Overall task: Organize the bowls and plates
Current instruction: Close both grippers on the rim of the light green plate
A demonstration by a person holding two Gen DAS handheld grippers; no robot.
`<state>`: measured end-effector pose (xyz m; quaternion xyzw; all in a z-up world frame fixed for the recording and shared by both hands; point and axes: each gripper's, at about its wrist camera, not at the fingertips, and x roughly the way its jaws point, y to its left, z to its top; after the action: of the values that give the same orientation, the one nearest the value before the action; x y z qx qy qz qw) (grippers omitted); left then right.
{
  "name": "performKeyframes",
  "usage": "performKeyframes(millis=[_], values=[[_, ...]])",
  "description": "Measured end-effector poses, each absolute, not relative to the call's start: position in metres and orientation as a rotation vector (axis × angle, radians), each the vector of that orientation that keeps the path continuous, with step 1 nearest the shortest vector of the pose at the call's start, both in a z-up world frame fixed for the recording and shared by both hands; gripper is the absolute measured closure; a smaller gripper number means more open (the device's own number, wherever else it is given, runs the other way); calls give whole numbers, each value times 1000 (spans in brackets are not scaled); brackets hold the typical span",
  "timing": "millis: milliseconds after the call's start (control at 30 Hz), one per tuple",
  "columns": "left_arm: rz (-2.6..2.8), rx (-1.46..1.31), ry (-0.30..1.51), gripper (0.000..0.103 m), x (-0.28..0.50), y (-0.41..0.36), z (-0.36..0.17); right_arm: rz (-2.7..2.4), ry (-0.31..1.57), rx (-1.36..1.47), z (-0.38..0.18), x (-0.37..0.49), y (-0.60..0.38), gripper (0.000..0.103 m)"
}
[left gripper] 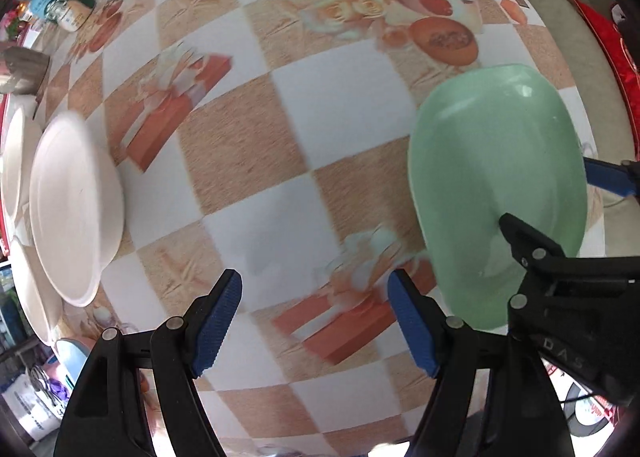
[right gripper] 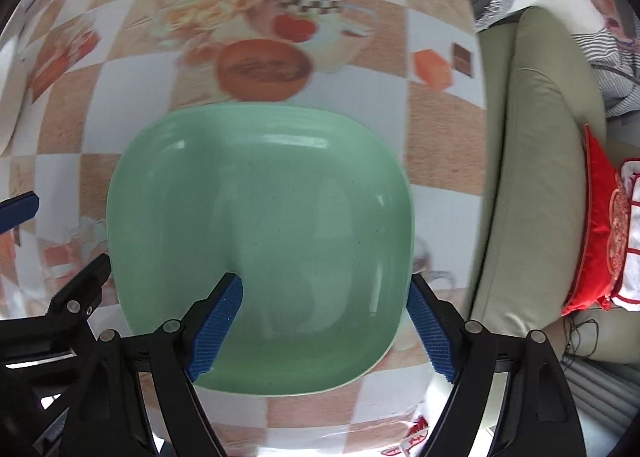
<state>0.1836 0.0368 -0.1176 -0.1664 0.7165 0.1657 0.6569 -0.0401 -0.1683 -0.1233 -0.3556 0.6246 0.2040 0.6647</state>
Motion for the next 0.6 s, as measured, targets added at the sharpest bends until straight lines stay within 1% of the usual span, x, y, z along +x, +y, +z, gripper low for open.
performKeyframes(millis=[133,267,367,433,500,600], values=[[357,-403,1615,24,132,58,-111,514,1470,-766,-127,-71,-153,19],[378,-454,1592,24,80,77,-102,597,1485,-781,-128,-107,-134,19],[419,-475,1584,24,62,86,-99,650,1491,-723,-121,-124,-129,19],[421,-479,1563,24,63,91,-94,606,1494,-646,-116,-120,-137,19],[397,-439,1531,24,82,96,-84,516,1538,-505,-113,-104,-153,19],[340,-333,1511,24,118,85,-79,398,1581,-381,-114,-86,-176,19]])
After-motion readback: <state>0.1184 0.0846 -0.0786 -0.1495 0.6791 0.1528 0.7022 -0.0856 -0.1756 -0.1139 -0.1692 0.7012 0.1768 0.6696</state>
